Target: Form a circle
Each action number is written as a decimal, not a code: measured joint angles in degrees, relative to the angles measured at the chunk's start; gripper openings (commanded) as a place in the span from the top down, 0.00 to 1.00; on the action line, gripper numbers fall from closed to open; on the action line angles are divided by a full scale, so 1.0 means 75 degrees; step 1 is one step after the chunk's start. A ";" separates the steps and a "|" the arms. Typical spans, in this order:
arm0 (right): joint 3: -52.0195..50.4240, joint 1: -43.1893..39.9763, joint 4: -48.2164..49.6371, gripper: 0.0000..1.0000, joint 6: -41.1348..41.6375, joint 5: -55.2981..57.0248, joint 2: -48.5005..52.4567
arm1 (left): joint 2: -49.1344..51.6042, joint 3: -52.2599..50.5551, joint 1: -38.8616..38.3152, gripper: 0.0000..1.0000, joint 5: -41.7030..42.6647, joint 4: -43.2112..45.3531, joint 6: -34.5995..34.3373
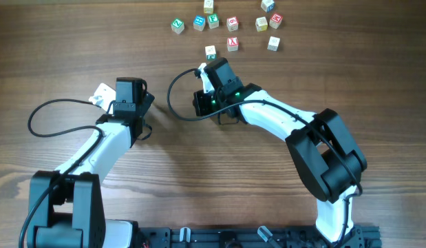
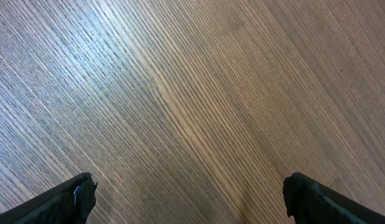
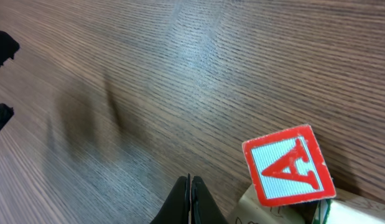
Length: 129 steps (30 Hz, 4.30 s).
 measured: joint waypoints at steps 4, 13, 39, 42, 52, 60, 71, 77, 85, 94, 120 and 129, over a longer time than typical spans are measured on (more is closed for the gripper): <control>0.0000 0.0000 -0.0117 0.96 0.0000 0.0076 0.0000 | 0.0000 0.0000 0.0003 0.00 0.0000 0.0000 0.0000; 0.0000 0.0000 -0.0254 0.96 0.0026 0.0309 0.0000 | 0.0000 0.0000 0.0000 0.00 0.0000 0.0000 0.0000; 0.0006 0.0111 -0.0723 0.96 -0.0073 0.0522 -0.1221 | 0.0000 0.0000 0.0003 0.00 0.0000 0.0000 0.0003; 0.0020 0.0128 -0.1174 0.96 0.0484 0.1545 -0.1492 | 0.0000 0.0000 0.0003 0.00 0.0000 0.0003 0.0000; 0.0023 0.0125 -0.2669 0.95 0.2069 0.3547 -0.1515 | 0.0000 0.0000 0.0003 0.00 -0.0006 0.0000 0.0000; 0.0020 0.0125 -0.2608 0.96 0.3241 0.4197 -0.0921 | 0.0000 0.0000 0.0003 0.00 -0.0023 0.0003 0.0000; 0.0006 0.0125 -0.2824 0.96 0.3351 0.3413 -0.0609 | 0.0000 0.0000 0.0003 0.00 -0.0023 0.0000 0.0000; 0.0006 0.0125 -0.2652 0.95 0.3232 0.3057 -0.0609 | 0.0000 0.0000 0.0003 0.00 -0.0023 0.0000 0.0000; 0.0009 0.0125 -0.2570 0.96 0.3144 0.2952 -0.0583 | 0.0000 0.0000 0.0003 0.00 -0.0023 0.0000 0.0000; 0.0009 0.0125 -0.2387 0.96 0.3144 0.2946 -0.0411 | 0.0000 0.0000 0.0003 0.00 -0.0023 0.0000 0.0000; 0.0009 0.0125 -0.1848 0.95 0.2658 0.2436 -0.0341 | 0.0000 0.0000 0.0003 0.00 -0.0023 0.0000 0.0000; 0.0009 0.0125 -0.1923 0.95 0.2600 0.2436 -0.0341 | 0.0000 0.0000 0.0003 0.00 -0.0023 0.0000 0.0000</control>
